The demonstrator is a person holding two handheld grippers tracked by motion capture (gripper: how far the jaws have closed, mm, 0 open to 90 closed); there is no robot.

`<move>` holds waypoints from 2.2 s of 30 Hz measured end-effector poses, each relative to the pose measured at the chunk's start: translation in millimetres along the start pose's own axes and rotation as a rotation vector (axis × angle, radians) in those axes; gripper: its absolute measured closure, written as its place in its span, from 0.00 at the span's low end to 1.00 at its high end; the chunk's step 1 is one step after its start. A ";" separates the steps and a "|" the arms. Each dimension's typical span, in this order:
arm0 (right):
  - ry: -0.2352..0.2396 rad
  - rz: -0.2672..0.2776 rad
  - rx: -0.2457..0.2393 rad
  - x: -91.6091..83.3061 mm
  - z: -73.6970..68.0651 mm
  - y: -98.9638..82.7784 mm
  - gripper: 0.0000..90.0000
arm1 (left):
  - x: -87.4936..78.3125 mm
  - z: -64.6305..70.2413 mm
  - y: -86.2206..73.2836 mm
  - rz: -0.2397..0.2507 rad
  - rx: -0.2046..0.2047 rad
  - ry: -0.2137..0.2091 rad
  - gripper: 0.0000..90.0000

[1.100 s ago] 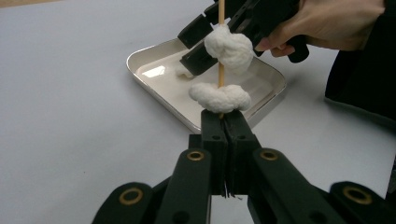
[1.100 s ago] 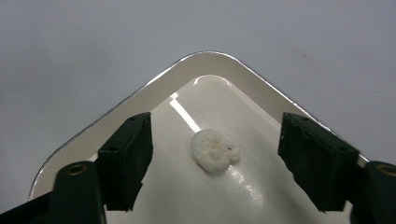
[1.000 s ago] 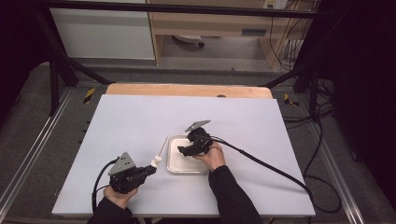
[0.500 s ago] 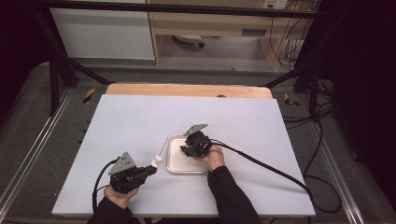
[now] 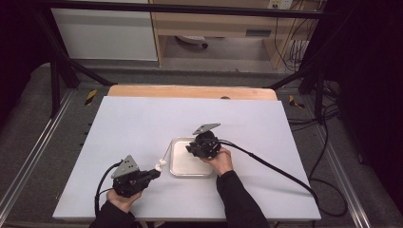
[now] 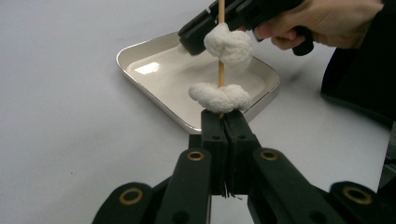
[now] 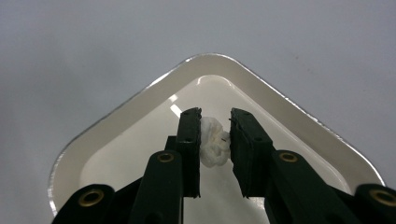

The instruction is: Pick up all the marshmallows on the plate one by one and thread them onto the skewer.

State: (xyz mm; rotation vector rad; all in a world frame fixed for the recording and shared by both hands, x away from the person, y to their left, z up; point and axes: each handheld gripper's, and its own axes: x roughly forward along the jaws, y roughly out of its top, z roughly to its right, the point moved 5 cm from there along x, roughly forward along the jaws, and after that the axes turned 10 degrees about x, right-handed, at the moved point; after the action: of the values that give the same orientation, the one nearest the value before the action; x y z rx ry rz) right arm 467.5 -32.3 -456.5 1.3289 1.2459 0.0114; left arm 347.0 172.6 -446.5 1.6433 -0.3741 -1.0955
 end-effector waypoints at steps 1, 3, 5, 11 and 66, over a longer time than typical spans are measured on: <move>0.021 0.017 0.007 -6.1 -0.8 1.3 0.83 | 0.3 0.7 0.2 -0.001 0.004 -0.002 0.98; 0.061 0.048 0.020 -19.3 -3.7 3.6 0.83 | 1.2 2.4 0.5 -0.004 0.011 -0.007 0.98; 0.098 0.081 0.016 -33.6 -8.6 5.3 0.83 | 2.2 4.4 0.6 -0.010 0.021 -0.011 0.98; 0.208 0.179 -0.025 -76.7 -29.2 10.6 0.82 | 6.6 12.6 1.8 -0.029 0.064 -0.028 0.98; 0.463 0.246 0.030 -90.9 -58.0 7.7 0.91 | 13.9 31.3 3.1 -0.073 0.183 -0.068 0.99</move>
State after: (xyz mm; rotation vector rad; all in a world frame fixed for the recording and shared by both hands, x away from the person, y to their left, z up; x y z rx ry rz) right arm 395.6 -46.2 -377.0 1.5517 1.4576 0.5000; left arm 330.0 143.0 -450.3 1.7952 -0.4730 -1.2027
